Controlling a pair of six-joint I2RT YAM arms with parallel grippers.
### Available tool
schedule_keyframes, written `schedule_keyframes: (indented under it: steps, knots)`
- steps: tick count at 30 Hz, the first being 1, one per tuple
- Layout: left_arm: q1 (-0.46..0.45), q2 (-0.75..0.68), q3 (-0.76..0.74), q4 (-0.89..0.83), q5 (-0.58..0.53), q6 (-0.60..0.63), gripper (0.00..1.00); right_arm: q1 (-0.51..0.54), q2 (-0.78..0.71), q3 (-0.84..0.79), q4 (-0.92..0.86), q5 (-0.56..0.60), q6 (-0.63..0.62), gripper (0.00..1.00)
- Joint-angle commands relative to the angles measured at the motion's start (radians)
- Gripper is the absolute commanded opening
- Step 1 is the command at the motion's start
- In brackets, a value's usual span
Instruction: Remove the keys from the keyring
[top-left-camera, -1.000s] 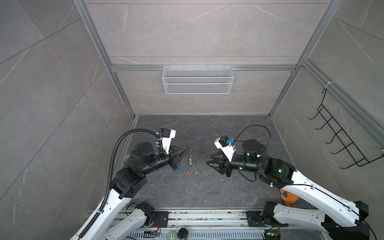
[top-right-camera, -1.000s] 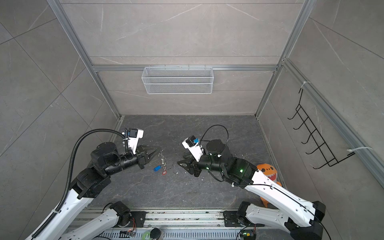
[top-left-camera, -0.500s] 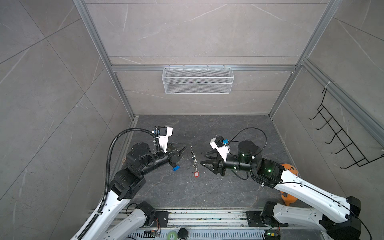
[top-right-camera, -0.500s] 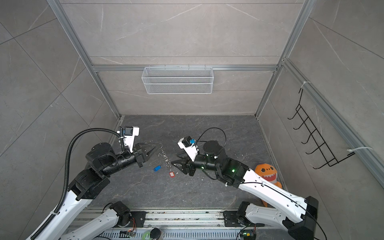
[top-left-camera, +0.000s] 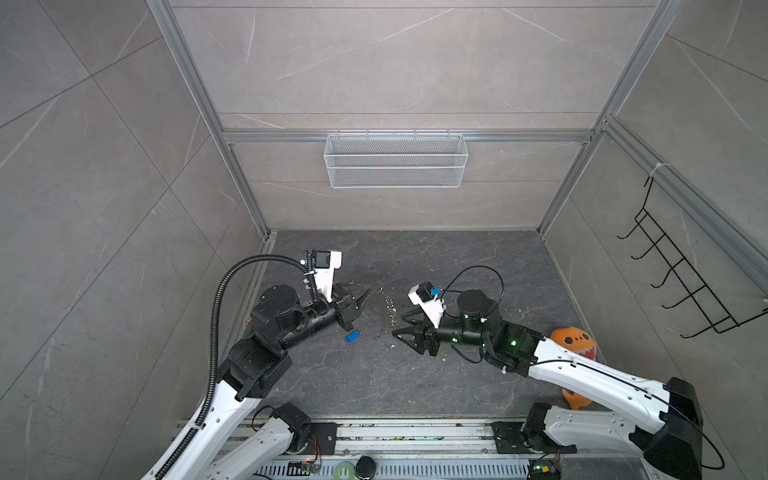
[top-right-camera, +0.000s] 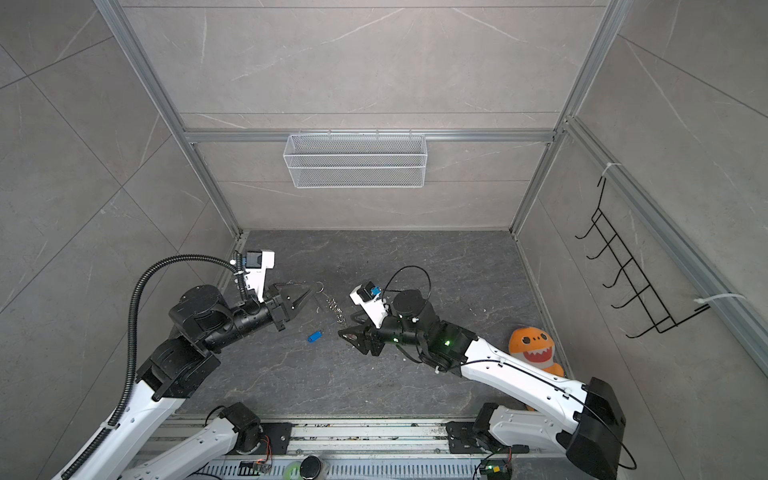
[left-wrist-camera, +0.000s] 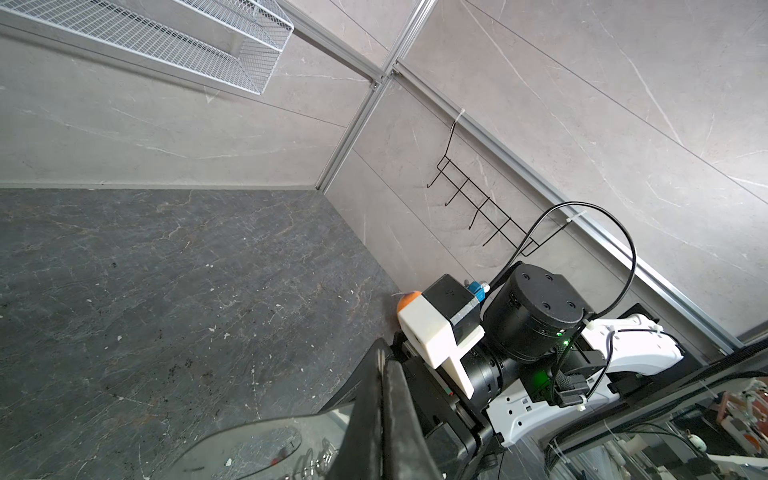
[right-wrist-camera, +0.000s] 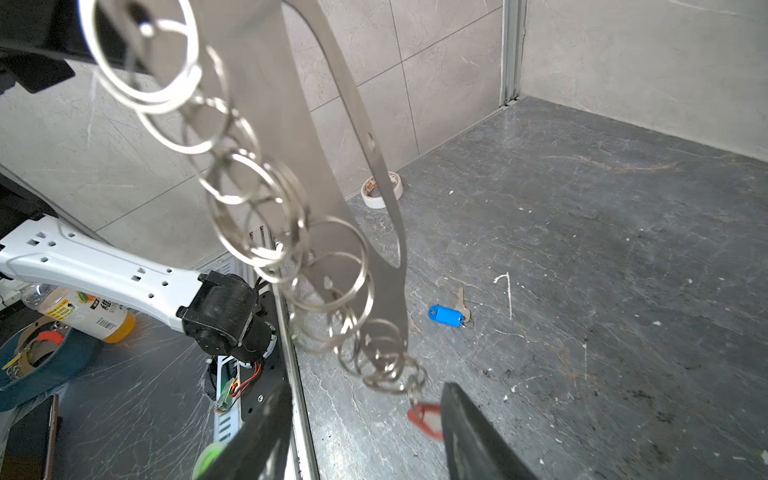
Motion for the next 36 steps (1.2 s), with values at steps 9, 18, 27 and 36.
schedule_keyframes:
  steps: [9, 18, 27, 36]
  knots:
    - [-0.003, 0.012, 0.006, 0.12, 0.037, -0.046, 0.0, 0.007, 0.051, -0.014, 0.133, 0.022, 0.001, 0.76]
    - [-0.003, 0.015, -0.007, 0.134, 0.046, -0.066, 0.0, 0.007, 0.089, 0.025, 0.199, -0.028, -0.013, 0.65]
    - [-0.003, 0.021, -0.023, 0.148, 0.068, -0.082, 0.0, 0.007, 0.106, 0.045, 0.199, -0.039, -0.003, 0.18]
    - [-0.003, -0.038, -0.025, 0.029, -0.045, 0.027, 0.47, -0.003, 0.057, 0.081, 0.078, -0.053, 0.072, 0.0]
